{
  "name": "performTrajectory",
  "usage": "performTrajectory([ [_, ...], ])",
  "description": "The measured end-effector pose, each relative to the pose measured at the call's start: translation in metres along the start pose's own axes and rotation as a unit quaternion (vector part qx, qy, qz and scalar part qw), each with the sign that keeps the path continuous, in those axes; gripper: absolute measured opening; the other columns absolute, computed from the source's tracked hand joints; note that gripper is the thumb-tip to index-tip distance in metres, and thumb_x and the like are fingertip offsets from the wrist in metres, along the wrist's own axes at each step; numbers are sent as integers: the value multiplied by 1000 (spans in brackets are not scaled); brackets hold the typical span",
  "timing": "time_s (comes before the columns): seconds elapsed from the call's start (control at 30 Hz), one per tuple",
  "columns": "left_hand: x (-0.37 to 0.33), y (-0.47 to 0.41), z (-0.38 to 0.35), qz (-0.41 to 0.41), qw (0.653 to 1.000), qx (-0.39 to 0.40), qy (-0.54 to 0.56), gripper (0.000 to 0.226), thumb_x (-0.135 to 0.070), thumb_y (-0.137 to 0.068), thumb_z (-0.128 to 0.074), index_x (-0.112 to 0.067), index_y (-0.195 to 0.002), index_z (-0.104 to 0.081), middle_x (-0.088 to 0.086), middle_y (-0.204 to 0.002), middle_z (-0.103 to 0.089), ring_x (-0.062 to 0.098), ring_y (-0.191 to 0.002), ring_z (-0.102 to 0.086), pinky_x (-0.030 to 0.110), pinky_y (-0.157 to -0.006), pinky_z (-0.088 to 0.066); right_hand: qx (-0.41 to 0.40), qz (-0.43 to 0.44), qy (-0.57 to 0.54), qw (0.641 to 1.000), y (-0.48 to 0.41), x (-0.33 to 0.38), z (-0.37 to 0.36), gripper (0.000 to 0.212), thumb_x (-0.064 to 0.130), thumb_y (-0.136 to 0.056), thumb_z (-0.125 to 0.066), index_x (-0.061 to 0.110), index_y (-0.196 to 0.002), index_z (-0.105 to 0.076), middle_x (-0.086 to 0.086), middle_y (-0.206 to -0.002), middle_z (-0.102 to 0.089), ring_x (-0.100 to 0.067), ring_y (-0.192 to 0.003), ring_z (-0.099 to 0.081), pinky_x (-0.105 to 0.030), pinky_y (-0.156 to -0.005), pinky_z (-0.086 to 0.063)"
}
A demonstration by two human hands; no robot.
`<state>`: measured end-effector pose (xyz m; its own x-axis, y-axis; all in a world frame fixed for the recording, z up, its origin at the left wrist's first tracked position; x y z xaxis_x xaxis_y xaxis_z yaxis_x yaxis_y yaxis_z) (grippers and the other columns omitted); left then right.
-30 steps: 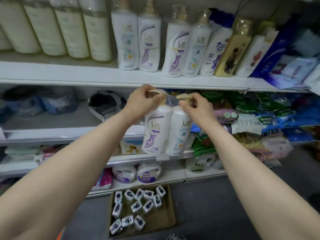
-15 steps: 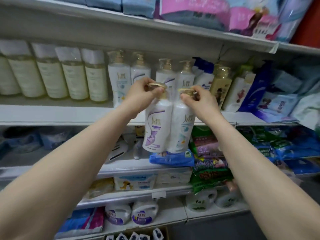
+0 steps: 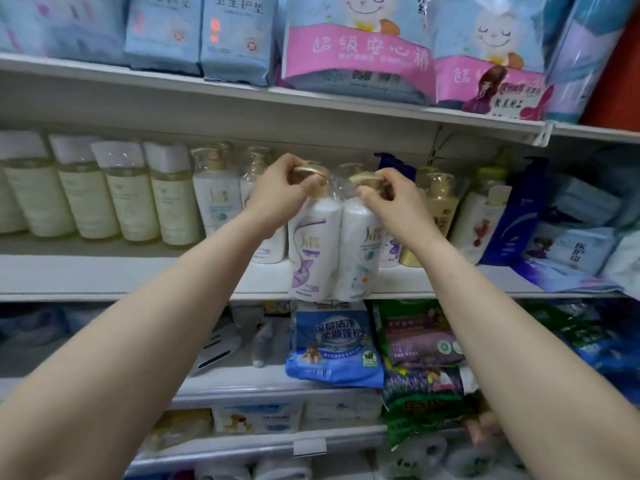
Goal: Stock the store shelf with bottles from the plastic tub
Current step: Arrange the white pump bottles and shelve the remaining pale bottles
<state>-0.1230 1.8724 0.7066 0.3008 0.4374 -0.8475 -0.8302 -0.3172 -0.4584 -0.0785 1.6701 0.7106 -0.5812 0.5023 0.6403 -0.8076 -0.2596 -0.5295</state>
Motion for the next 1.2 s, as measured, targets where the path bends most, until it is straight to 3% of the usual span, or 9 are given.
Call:
performTrajectory([
  [0.17,5,-5,-10,-12,1000,-9,9,23,-42,-73,-66,-28,-90,-57,1,-100,-71,22,-97,-68,47,-94,-52,-18,-2,0,1000,-9,-11,-5,24,38,-96,-60,20,-112,-61,2,-105,-65,-16,-95,-60,-32,-77,-48],
  [0.3,8,3,-6,-51,997,-54,-3,31,-31,-89,-70,-19,-116,-60,-8,-102,-67,6,-98,-64,35,-95,-53,-20,-5,-4,1000,-12,-14,-10,27,38,-97,-58,21,-118,-58,3,-108,-63,-17,-99,-58,-36,-84,-48],
  [0.37,15,17,-9,-73,995,-66,-34,48,-33,-92,-67,-24,-136,-50,-8,-120,-63,3,-110,-58,27,-97,-49,-27,-13,-12,999,-13,-16,-13,28,38,-97,-58,21,-121,-57,4,-108,-62,-17,-102,-58,-35,-85,-48],
  [0.47,29,36,-16,-120,989,-70,-58,67,-30,-91,-68,-26,-150,-34,-4,-145,-48,8,-132,-45,28,-107,-41,-48,-37,-30,998,-15,-24,-17,33,40,-96,-60,23,-125,-58,9,-108,-61,-13,-102,-59,-30,-84,-47],
  [0.63,48,66,-33,-173,964,-84,-184,76,-19,-88,-73,-26,-151,-31,4,-160,-24,17,-144,-28,30,-114,-31,-101,-39,-60,992,1,-42,-28,46,52,-99,-48,25,-136,-56,5,-127,-64,-15,-117,-58,-40,-99,-48],
  [0.73,51,74,-36,-189,951,-105,-220,77,-14,-84,-76,-24,-148,-35,6,-157,-25,24,-135,-38,33,-107,-38,-115,-38,-27,992,26,-55,-39,60,49,-102,-44,26,-155,-30,-1,-158,-37,-19,-143,-36,-44,-116,-34],
  [0.83,50,83,-41,-203,944,-115,-235,72,-9,-81,-77,-26,-143,-42,5,-144,-34,24,-117,-44,32,-96,-45,-99,-19,25,995,58,-67,-56,81,37,-97,-60,31,-158,-7,0,-165,-18,-20,-150,-23,-42,-117,-30],
  [1.03,67,95,-51,-208,943,-72,-250,81,-3,-73,-82,-29,-138,-41,0,-145,-26,26,-116,-43,27,-92,-43,-132,2,100,986,95,-78,-69,91,15,-85,-77,23,-157,-22,-10,-152,-33,-23,-139,-38,-36,-113,-38],
  [1.2,76,97,-55,-212,937,-52,-274,89,-7,-70,-86,-29,-143,-41,2,-151,-25,29,-120,-45,36,-81,-56,-151,49,143,977,96,-69,-72,85,9,-81,-79,26,-151,-33,-10,-138,-40,-27,-126,-48,-39,-104,-48],
])
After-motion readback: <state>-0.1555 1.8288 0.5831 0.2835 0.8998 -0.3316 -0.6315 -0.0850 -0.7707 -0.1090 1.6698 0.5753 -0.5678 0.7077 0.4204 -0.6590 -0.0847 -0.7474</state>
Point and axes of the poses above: each hand's wrist, its own y-axis away from the middle knuckle, its own z-axis out of the back of the hand, x = y × z, the point moved 9 cm from there along -y, towards the middle knuckle
